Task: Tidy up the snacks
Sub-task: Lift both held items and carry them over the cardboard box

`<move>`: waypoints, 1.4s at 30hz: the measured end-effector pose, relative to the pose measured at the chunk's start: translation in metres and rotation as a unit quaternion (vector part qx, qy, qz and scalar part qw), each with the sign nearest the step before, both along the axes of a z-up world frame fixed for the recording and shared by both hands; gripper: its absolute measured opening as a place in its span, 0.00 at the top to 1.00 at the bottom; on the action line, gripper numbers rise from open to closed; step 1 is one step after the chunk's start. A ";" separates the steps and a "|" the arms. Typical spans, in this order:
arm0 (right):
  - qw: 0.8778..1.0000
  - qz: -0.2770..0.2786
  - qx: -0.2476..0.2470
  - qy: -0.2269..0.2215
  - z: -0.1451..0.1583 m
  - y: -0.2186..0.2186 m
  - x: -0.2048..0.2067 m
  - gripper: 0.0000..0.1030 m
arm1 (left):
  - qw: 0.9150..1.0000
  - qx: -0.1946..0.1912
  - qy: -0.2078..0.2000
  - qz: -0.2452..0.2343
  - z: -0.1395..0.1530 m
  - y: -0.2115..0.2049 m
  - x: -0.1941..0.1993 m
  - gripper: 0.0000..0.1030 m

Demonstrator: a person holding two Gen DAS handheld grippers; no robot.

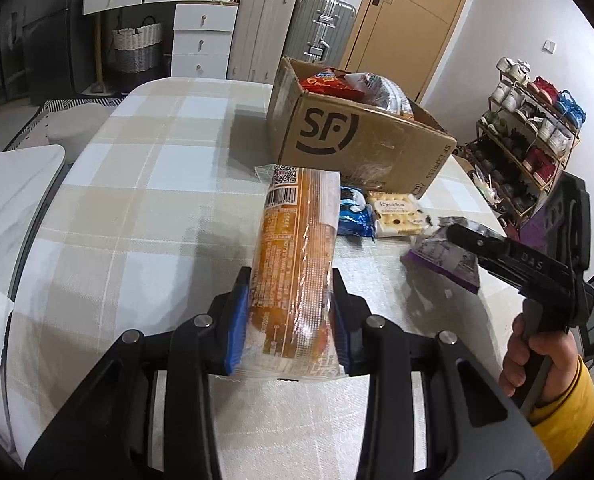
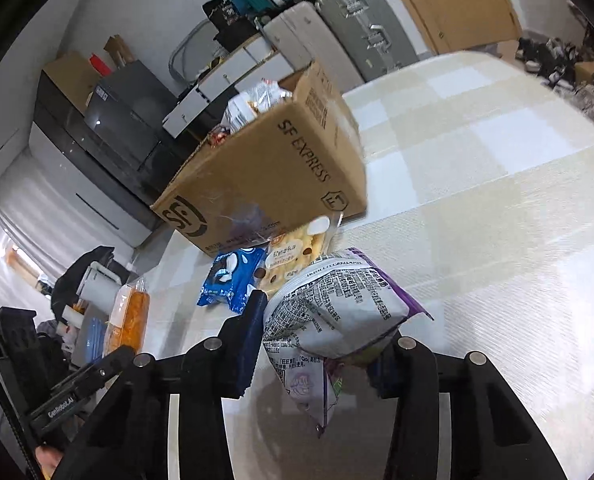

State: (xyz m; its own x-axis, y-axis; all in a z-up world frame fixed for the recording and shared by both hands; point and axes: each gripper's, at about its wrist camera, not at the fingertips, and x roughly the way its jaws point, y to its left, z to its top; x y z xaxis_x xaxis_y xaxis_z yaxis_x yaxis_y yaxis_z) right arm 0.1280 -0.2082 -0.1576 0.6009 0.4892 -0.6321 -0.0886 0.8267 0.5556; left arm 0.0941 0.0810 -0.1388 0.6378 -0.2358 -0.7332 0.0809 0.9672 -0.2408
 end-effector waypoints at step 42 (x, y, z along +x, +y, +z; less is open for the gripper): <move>0.976 0.092 -0.015 -0.198 0.166 0.030 -0.123 0.57 | 0.991 0.003 -0.130 -0.041 0.147 -0.041 -0.125 0.69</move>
State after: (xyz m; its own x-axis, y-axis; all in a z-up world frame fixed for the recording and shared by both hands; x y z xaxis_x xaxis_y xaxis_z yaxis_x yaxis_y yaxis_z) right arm 0.0050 -0.1778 0.0086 0.7046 0.5966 -0.3842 -0.4403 0.7921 0.4228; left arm -0.0307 0.0397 0.0079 0.7848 -0.2900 -0.5477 0.2172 0.9564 -0.1951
